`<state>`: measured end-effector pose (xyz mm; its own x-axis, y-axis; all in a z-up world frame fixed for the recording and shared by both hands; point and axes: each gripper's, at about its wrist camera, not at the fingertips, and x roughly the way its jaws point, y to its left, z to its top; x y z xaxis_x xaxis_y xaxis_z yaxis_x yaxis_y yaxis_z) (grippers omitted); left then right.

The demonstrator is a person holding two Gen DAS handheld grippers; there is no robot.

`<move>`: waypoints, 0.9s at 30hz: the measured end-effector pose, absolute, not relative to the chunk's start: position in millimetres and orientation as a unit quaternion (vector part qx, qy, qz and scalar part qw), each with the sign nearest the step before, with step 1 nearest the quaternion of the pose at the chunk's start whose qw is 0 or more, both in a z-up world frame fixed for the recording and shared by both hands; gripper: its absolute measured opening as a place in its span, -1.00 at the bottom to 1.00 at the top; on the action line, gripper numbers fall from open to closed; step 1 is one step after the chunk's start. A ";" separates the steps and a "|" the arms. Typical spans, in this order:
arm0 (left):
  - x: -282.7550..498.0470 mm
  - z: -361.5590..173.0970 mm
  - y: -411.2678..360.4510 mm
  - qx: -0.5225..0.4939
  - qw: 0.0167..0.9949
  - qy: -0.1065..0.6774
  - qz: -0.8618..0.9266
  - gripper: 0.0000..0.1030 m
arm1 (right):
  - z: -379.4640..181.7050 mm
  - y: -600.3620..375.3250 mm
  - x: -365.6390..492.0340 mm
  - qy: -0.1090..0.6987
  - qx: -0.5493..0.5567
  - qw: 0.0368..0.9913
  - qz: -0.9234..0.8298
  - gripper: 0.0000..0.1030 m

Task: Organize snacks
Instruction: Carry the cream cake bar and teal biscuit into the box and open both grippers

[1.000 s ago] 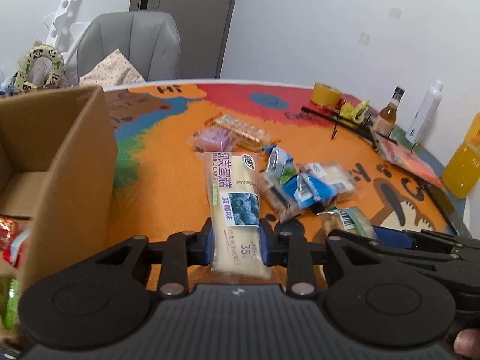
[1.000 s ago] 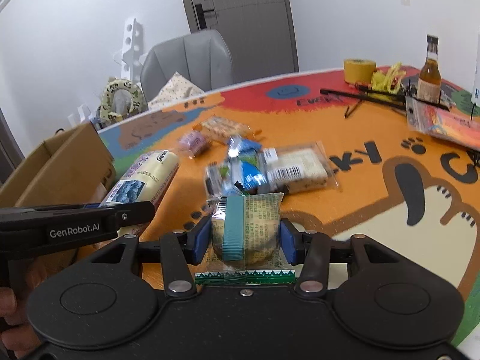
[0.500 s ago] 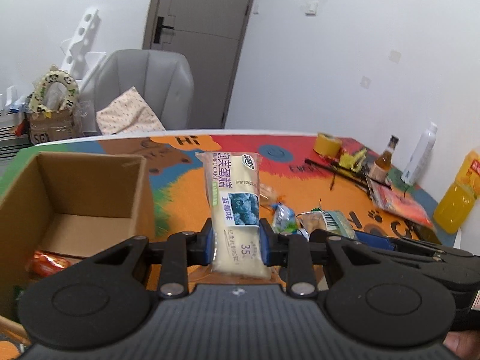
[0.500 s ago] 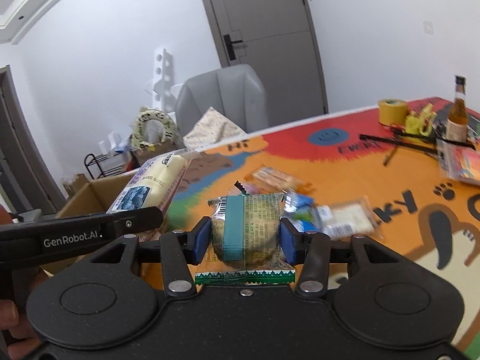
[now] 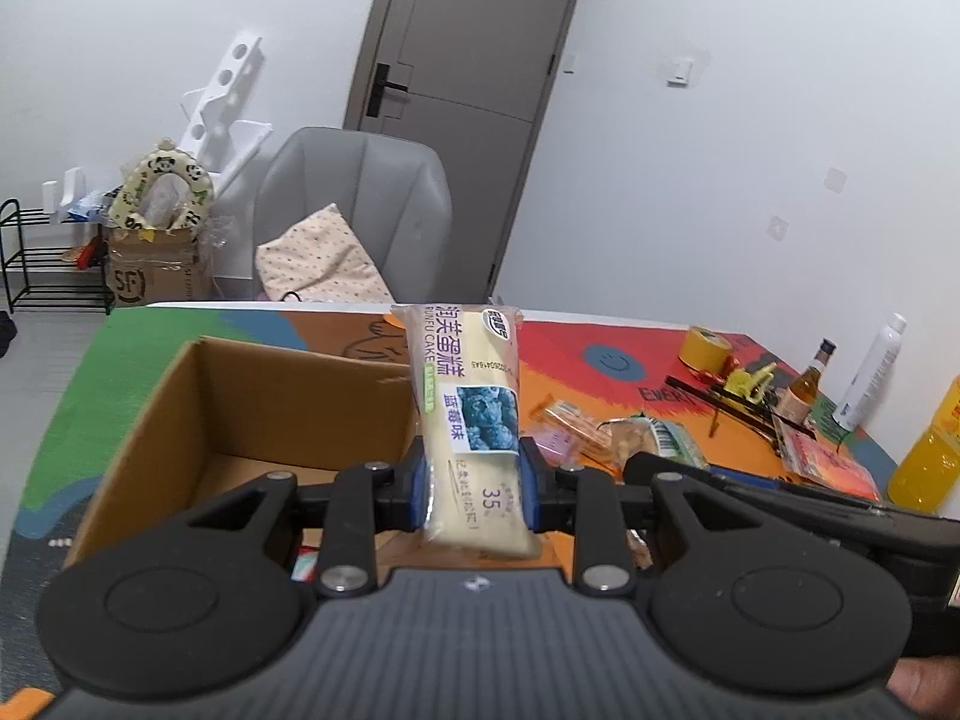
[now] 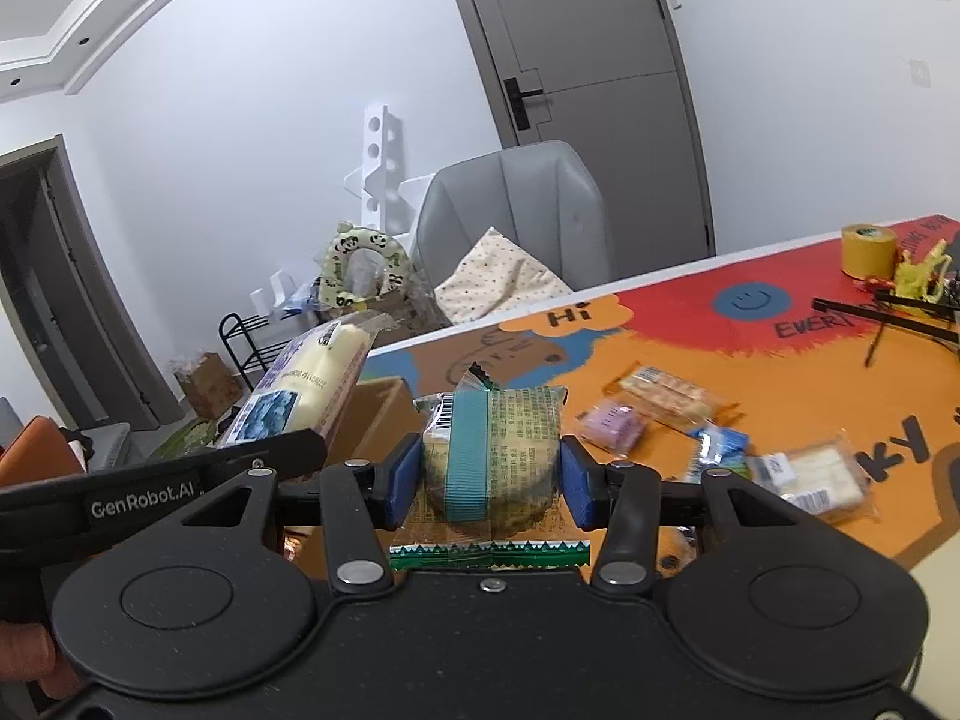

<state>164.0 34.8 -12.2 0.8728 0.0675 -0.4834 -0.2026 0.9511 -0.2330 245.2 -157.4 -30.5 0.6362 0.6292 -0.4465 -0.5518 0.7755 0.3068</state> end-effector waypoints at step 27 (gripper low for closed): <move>126.0 -14.2 129.1 -0.178 0.942 0.250 0.133 0.05 | -15.2 -74.4 220.6 0.275 0.045 0.883 0.378 -0.10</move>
<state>126.0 129.1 -14.2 0.8391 0.1618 -0.5194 -0.3400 0.9013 -0.2685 220.6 -74.4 -15.2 0.5632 0.6918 -0.4519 -0.6422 0.7106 0.2874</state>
